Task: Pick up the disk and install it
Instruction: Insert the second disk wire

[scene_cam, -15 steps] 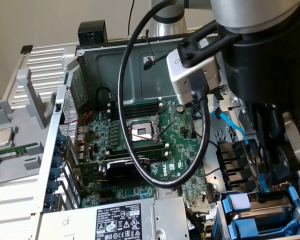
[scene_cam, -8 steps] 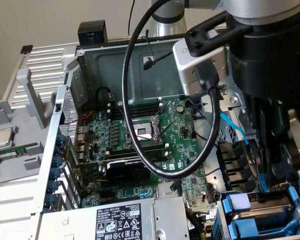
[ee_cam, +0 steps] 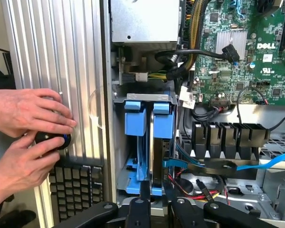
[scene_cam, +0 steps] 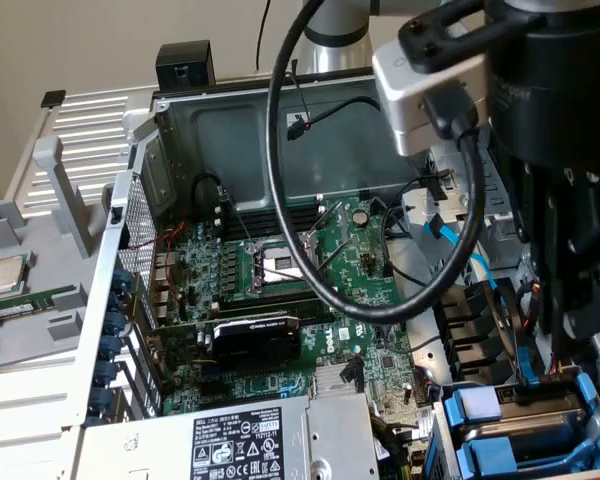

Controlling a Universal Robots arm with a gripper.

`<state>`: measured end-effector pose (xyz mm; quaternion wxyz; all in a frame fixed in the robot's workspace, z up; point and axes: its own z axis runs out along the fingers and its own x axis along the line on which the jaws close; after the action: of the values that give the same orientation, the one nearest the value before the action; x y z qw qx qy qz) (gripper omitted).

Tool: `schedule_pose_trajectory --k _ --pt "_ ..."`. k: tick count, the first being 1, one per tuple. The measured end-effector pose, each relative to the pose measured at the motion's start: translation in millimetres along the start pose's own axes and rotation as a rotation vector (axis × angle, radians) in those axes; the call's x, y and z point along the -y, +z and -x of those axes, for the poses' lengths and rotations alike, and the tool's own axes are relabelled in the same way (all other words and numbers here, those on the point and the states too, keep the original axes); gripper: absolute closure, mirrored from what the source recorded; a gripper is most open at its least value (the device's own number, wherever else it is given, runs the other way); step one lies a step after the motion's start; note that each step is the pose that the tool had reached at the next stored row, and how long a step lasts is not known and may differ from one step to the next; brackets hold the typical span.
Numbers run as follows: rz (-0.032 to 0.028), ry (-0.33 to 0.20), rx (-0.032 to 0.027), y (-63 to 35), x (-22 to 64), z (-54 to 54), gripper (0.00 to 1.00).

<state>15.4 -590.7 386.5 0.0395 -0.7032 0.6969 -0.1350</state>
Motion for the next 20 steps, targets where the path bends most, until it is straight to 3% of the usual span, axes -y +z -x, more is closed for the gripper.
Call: schedule_pose_trajectory --k 4,8,9,12,14,17,20 --pt "0.0099 -0.001 0.0002 0.3 8.9 0.7 0.75" --pt "0.0193 -0.003 0.0005 -0.4 12.6 5.3 0.75" --pt "0.0239 -0.003 0.0006 -0.9 13.0 6.6 0.75" --pt "0.0497 -0.007 0.0013 -2.1 14.0 9.4 0.75" --pt "0.0600 -0.008 0.0015 -2.2 15.3 10.9 0.75" --pt "0.0673 -0.009 0.0018 -2.1 18.1 13.0 0.75" --pt "0.0703 -0.009 0.0018 -1.5 21.1 13.5 0.75"
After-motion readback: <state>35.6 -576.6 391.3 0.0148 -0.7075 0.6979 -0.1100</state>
